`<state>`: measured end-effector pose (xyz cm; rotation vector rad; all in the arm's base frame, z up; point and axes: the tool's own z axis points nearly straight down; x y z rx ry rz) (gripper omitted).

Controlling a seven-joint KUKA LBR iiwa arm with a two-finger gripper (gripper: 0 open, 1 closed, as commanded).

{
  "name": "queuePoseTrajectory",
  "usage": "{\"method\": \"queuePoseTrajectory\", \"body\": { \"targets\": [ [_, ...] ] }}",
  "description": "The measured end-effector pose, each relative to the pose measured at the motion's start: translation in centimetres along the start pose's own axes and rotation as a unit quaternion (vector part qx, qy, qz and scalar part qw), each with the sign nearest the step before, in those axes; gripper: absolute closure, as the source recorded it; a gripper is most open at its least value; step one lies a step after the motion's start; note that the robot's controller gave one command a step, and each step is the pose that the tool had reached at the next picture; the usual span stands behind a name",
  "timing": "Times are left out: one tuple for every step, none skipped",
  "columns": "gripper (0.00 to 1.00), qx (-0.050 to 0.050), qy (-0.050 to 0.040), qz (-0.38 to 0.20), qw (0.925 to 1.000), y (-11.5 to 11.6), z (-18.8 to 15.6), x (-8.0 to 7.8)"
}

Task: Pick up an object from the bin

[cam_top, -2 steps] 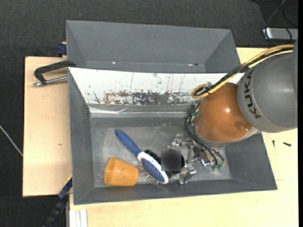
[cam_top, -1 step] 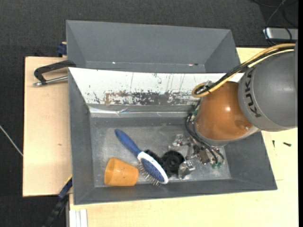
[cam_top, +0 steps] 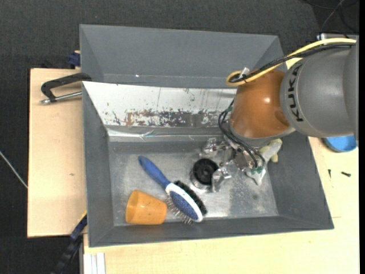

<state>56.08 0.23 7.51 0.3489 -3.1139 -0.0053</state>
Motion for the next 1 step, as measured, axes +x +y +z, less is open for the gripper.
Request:
{"method": "queuePoseTrajectory", "body": {
  "targets": [
    [1.0, 0.005, -0.0112, -0.079, 0.9968, -2.06, -21.06, 3.23]
  ]
}}
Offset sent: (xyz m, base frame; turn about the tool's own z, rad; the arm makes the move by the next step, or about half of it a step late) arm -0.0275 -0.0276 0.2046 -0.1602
